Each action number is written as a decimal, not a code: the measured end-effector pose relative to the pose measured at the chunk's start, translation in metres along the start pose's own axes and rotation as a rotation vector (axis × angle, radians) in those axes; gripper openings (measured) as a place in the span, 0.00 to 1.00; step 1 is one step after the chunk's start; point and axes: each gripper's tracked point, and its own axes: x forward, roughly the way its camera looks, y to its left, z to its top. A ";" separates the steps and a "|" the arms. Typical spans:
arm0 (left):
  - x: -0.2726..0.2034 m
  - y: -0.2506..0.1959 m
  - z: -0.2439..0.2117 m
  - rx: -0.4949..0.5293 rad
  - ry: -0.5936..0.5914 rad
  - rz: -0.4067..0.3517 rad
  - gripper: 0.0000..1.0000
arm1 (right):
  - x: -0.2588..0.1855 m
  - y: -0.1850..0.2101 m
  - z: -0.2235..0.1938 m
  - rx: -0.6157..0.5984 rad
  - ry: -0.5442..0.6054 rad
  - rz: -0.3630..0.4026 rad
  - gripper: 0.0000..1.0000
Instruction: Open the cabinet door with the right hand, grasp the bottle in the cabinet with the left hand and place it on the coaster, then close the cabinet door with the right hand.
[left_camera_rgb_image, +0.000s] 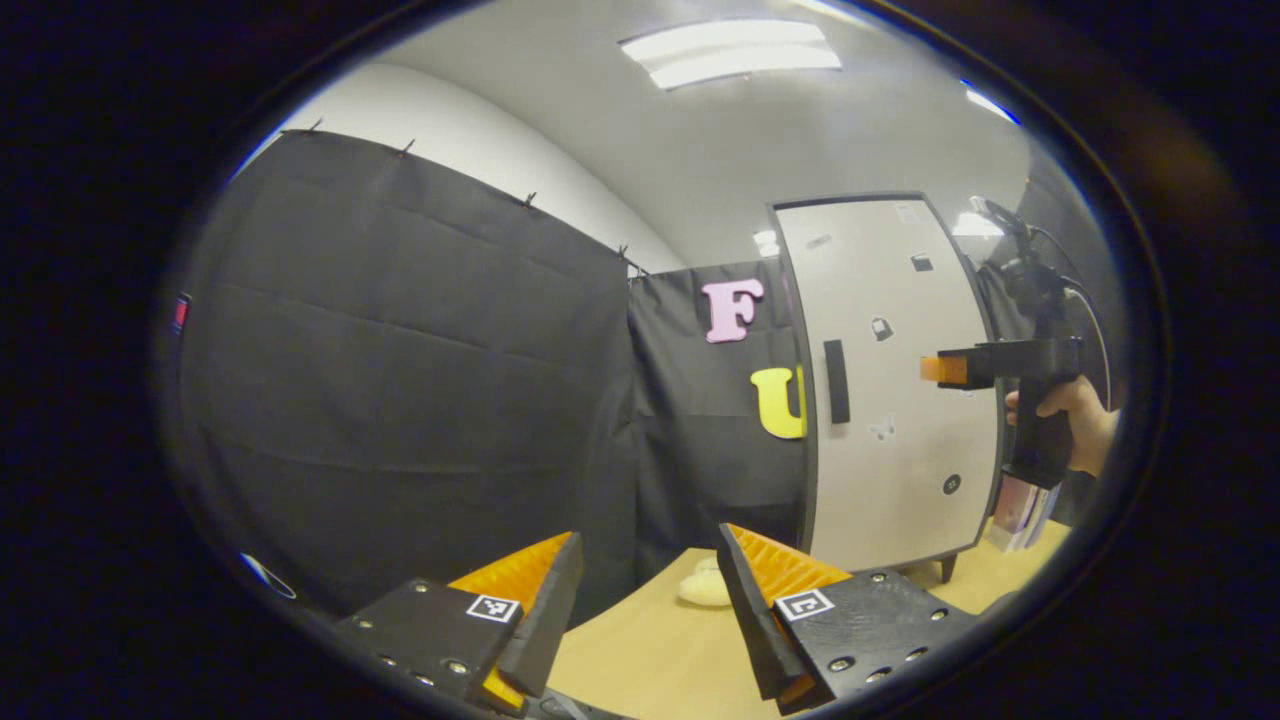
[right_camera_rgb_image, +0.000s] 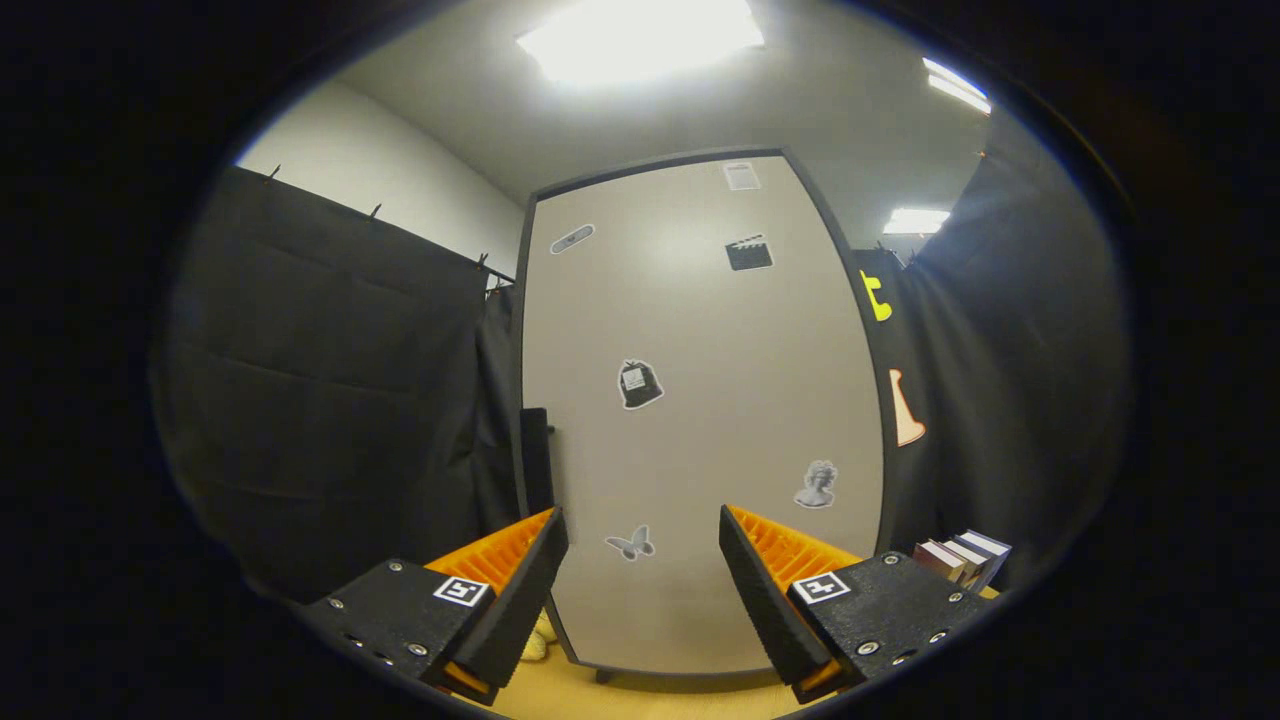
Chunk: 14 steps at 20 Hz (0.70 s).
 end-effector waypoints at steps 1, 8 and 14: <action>-0.002 0.008 -0.001 0.003 0.004 0.013 0.77 | 0.009 0.008 0.001 -0.003 0.000 0.009 0.94; -0.017 0.055 -0.004 0.008 0.009 0.101 0.77 | 0.078 0.057 -0.016 -0.051 0.082 0.031 0.94; -0.023 0.093 -0.012 -0.005 0.032 0.174 0.77 | 0.128 0.081 -0.031 -0.068 0.140 0.004 0.77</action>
